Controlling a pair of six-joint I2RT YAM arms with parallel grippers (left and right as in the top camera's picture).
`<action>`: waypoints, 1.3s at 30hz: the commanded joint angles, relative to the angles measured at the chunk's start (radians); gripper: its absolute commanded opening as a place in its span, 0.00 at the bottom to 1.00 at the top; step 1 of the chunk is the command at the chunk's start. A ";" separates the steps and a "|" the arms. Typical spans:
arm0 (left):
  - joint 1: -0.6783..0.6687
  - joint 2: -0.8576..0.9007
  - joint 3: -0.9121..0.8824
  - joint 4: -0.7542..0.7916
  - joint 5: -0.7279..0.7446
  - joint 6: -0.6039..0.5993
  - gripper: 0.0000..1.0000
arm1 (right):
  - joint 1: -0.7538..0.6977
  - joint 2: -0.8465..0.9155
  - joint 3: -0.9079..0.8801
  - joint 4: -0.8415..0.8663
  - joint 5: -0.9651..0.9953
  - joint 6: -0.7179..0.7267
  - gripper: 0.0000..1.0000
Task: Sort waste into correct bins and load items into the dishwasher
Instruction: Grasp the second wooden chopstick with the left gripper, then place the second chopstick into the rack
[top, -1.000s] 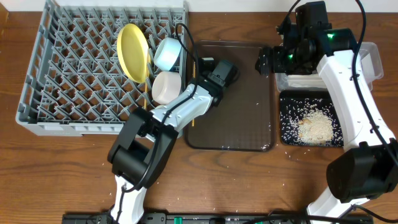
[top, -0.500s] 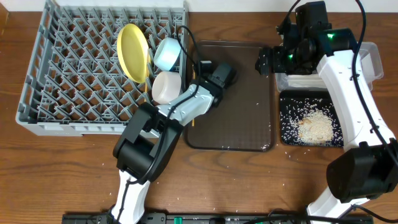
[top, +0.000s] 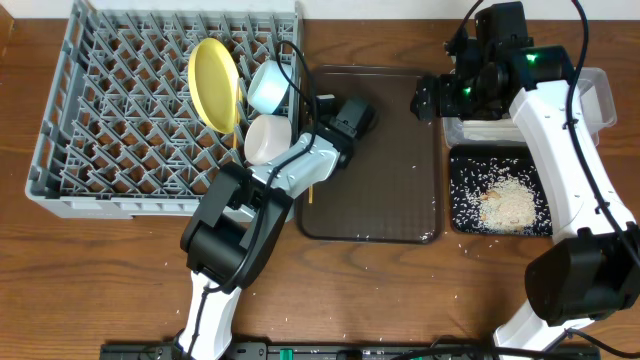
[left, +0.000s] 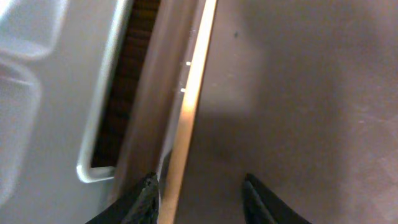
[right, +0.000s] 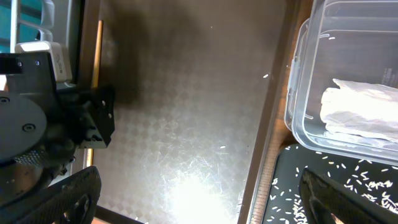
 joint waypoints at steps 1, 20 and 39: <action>0.003 0.056 -0.011 -0.007 0.127 -0.024 0.37 | 0.010 -0.005 0.000 -0.001 0.002 -0.007 0.99; -0.004 0.045 0.001 -0.005 0.280 0.045 0.07 | 0.010 -0.005 0.000 -0.001 0.002 -0.008 0.99; 0.162 -0.609 0.043 -0.348 0.032 0.366 0.08 | 0.010 -0.005 0.000 -0.001 0.002 -0.008 0.99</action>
